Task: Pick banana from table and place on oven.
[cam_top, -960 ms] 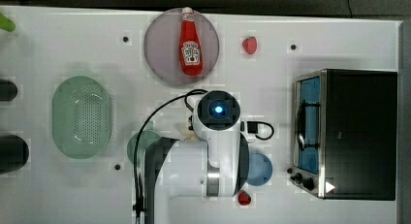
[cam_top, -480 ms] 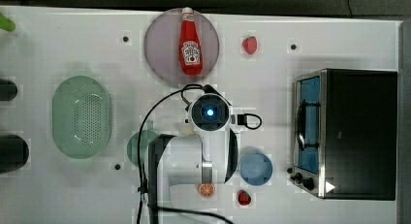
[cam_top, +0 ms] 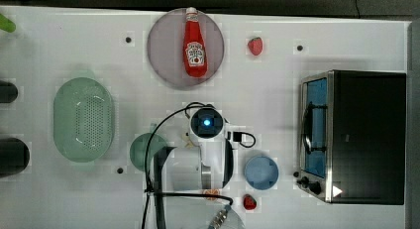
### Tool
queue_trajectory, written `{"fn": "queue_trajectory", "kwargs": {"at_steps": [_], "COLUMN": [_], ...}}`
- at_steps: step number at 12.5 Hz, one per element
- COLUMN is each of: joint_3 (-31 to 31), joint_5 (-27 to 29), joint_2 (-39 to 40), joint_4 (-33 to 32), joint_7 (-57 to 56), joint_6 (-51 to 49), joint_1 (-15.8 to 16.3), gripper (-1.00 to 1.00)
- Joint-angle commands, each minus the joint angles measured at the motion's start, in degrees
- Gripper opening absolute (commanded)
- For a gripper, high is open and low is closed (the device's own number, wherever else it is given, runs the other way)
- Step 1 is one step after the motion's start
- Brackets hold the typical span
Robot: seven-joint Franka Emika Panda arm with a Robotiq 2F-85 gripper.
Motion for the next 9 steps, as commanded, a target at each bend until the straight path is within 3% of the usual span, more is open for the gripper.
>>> {"fn": "queue_trajectory", "kwargs": {"at_steps": [1, 7, 9], "joint_3": [1.26, 1.73, 1.73], "joint_5": [0.29, 0.29, 0.29], "joint_2": [-0.75, 0.18, -0.43], "joint_4": [1.37, 0.94, 0.94], "joint_7": [3.34, 3.34, 3.34], "joint_6": [2.85, 6.35, 6.37], "joint_1": [0.13, 0.14, 0.12], "gripper": [0.92, -0.48, -0.50]}}
